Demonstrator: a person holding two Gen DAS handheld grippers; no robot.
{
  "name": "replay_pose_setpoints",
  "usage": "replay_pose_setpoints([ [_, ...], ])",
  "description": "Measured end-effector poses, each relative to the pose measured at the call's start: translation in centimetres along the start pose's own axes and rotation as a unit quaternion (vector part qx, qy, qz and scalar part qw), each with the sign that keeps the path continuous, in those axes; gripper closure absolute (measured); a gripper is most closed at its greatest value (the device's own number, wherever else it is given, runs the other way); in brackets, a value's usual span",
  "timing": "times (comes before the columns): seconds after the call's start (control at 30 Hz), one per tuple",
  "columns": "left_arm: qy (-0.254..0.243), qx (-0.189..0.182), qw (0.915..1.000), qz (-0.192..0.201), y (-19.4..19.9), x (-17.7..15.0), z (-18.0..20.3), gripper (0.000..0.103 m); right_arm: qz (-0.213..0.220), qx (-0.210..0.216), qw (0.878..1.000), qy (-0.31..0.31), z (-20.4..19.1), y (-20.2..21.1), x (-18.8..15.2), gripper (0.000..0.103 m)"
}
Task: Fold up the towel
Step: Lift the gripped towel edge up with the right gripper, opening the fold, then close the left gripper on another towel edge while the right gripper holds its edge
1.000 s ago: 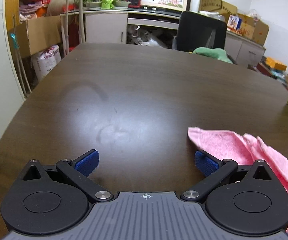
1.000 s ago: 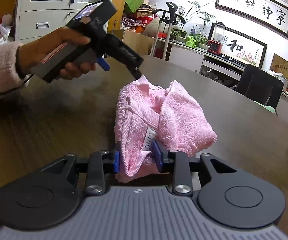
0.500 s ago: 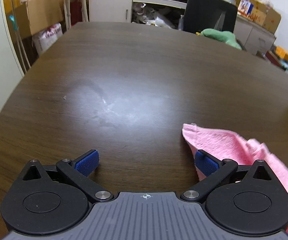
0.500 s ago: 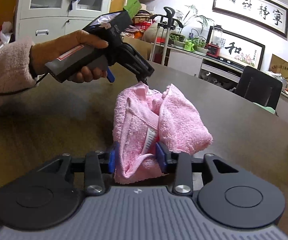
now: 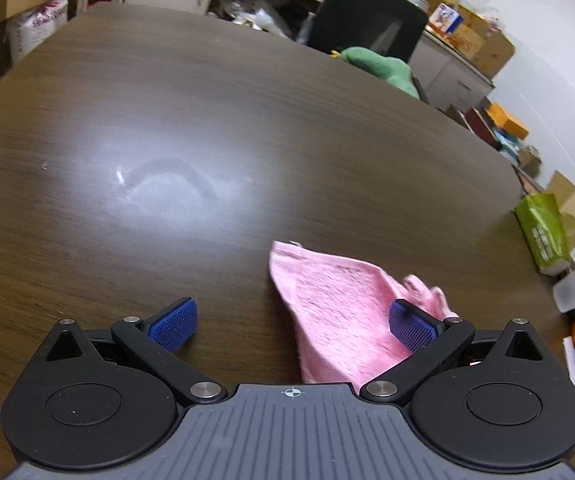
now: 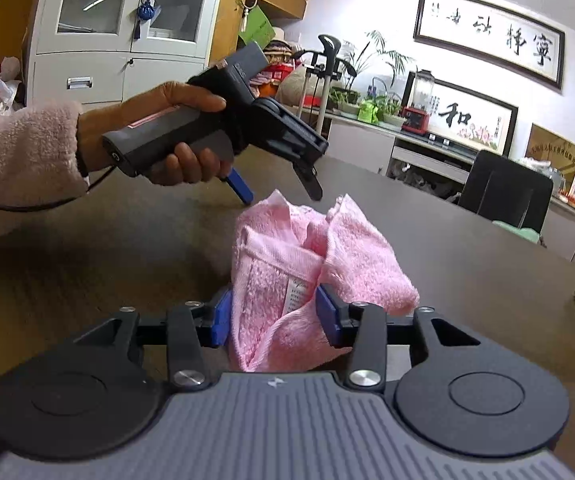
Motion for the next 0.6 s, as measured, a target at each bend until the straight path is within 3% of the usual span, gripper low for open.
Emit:
replay_pose_setpoints([
  [0.17,-0.021,-0.021,0.9995,-0.013,-0.4,-0.5,0.8,0.003,0.011,-0.012,1.000,-0.016,0.6,0.0,0.2,0.048],
  [0.27,-0.038,-0.014,0.9992,-0.004,-0.5,-0.6,1.2,0.012,0.018,-0.017,0.999,-0.020,0.8,0.1,0.3,0.043],
  [0.33,-0.043,-0.012,0.9990,0.002,-0.5,-0.5,1.4,0.027,0.026,-0.019,0.999,-0.020,0.8,0.6,0.4,0.042],
  [0.5,-0.047,0.001,0.9988,0.012,-0.8,-0.2,2.1,0.038,0.035,-0.023,0.999,-0.016,0.7,1.2,0.6,0.034],
  [0.57,-0.049,0.008,0.9987,0.015,-0.9,-0.2,2.4,0.049,0.034,-0.025,0.999,-0.017,0.8,1.2,0.6,0.034],
  [0.6,-0.048,0.011,0.9986,0.017,-0.8,-0.4,2.4,0.065,0.033,-0.026,0.999,-0.018,0.9,1.3,0.6,0.034],
])
Point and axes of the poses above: each gripper's, at about its wrist camera, not at the fingertips, and y roughly against the way its jaws point, z to its right, x to its top, the point moved 2 cm from there along -y, roughly the way its jaws point, and after that the axes turned 1 degree about -y, right-handed, at the moved point
